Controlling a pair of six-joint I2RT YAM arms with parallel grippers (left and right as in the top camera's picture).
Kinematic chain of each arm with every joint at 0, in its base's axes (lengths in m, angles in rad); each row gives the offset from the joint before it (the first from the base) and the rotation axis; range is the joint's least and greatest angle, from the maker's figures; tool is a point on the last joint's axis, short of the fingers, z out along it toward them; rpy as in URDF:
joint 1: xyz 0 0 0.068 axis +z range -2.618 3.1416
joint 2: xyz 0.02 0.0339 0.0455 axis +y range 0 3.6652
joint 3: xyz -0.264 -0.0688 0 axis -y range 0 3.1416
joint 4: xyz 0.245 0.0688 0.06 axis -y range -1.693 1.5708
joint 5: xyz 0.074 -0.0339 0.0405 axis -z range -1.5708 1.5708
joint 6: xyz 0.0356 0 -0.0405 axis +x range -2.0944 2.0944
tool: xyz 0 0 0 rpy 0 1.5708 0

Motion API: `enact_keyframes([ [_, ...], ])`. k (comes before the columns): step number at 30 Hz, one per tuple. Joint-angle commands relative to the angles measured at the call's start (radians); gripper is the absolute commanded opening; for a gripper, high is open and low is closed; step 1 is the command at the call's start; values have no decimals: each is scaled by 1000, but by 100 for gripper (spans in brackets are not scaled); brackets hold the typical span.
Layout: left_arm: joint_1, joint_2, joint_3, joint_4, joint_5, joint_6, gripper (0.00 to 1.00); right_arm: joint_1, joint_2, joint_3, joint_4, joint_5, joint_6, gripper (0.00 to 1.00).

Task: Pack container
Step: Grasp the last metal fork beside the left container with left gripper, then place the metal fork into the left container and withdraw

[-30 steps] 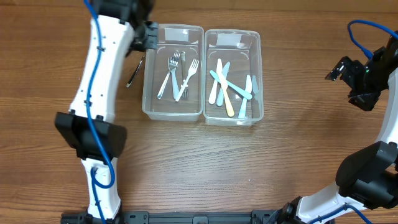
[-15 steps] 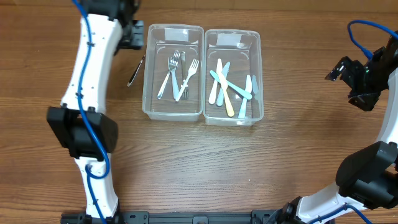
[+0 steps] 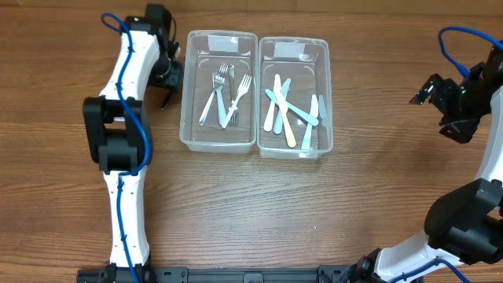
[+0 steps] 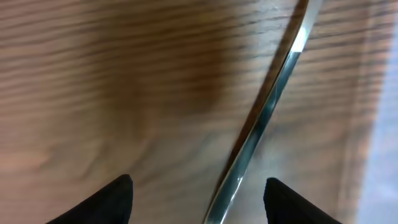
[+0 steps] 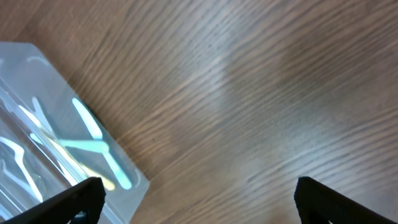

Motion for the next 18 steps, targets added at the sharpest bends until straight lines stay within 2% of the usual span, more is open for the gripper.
enact_keyframes([
  [1,-6,26,2,42,37,77,65,4,-9,17,-19,-2,5,100],
  [6,-14,41,2,88,49,148,58,4,-9,17,-39,-2,5,100],
  [10,-23,41,2,127,70,210,58,4,-9,17,-45,-2,5,100],
  [16,-37,42,-44,195,93,213,57,4,-9,17,-60,-2,5,100],
  [18,-39,42,-69,214,93,213,50,4,-9,17,-66,-2,5,100],
])
